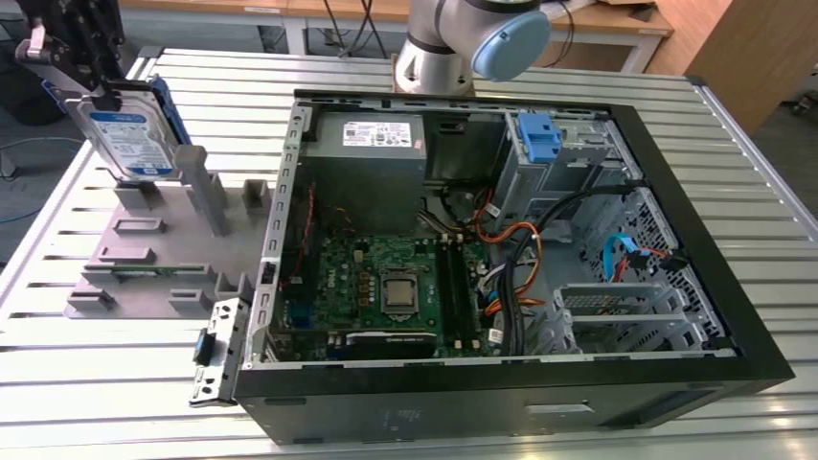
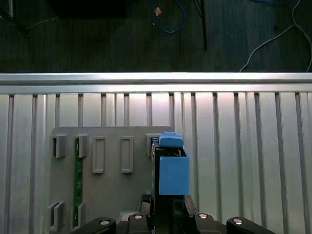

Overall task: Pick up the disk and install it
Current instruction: 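Pick up the disk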

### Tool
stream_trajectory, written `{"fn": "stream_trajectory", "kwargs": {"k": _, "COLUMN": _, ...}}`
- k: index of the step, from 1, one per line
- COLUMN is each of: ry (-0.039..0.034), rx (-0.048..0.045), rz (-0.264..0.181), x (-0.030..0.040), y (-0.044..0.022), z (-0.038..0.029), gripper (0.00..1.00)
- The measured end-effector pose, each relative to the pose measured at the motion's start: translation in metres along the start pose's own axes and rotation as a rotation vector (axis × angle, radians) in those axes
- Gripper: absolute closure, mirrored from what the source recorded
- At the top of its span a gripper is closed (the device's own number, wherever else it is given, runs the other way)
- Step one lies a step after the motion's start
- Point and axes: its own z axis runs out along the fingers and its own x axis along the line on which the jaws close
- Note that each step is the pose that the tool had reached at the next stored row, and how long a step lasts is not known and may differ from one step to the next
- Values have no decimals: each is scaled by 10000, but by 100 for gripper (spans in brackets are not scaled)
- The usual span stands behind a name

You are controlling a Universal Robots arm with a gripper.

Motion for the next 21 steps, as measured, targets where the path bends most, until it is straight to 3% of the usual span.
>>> {"fn": "stream_trajectory", "kwargs": {"k": 6, "ry": 1, "rx": -1, "rz": 1, "x": -3, "y": 3, "z": -46, "gripper": 65}}
{"fn": "stream_trajectory", "kwargs": {"k": 11, "ry": 1, "rx": -1, "rz": 0, "x": -11, "y": 12, "z": -189, "gripper": 65}}
{"fn": "stream_trajectory", "kwargs": {"k": 21, "ry": 1, "rx": -1, "rz": 0, "x": -32, "y": 35, "z": -543, "gripper": 65}}
